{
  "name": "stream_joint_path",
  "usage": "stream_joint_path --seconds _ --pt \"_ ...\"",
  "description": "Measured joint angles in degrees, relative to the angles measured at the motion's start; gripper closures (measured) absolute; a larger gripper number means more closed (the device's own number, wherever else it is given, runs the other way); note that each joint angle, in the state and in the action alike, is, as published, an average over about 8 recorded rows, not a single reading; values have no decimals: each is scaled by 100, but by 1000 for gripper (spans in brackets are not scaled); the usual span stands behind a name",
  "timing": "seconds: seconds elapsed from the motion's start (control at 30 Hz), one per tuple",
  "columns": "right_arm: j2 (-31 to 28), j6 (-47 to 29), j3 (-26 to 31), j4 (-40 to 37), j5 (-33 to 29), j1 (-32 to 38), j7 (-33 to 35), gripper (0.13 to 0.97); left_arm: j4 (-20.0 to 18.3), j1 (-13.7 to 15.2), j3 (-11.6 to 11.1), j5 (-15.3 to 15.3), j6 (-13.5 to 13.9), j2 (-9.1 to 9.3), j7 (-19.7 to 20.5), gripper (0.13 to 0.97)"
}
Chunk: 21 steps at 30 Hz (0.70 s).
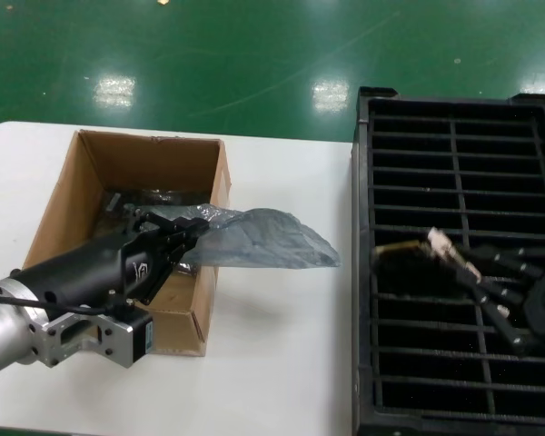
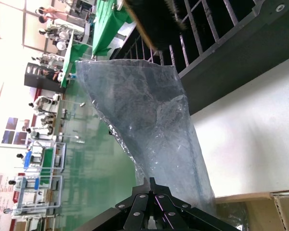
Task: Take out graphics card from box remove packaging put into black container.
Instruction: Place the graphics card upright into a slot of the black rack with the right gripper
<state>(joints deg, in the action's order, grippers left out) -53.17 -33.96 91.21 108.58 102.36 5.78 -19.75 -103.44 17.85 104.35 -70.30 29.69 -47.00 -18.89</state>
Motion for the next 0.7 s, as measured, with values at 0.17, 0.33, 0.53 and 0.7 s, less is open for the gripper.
stream_joint_path --seconds 0.17,0.33,0.53,0.7 --pt "-176 -68 511 -75 -790 341 -627 908 0 0 0 0 0 0 0 958" --pt "-214 -253 822 -104 -1478 631 -1019 908 0 0 0 0 0 0 0 958" --pt "-257 -456 918 6 -2047 792 -1292 908 0 0 0 0 0 0 0 958" --pt "-395 -619 859 134 -2159 843 -1231 908 0 0 0 0 0 0 0 958"
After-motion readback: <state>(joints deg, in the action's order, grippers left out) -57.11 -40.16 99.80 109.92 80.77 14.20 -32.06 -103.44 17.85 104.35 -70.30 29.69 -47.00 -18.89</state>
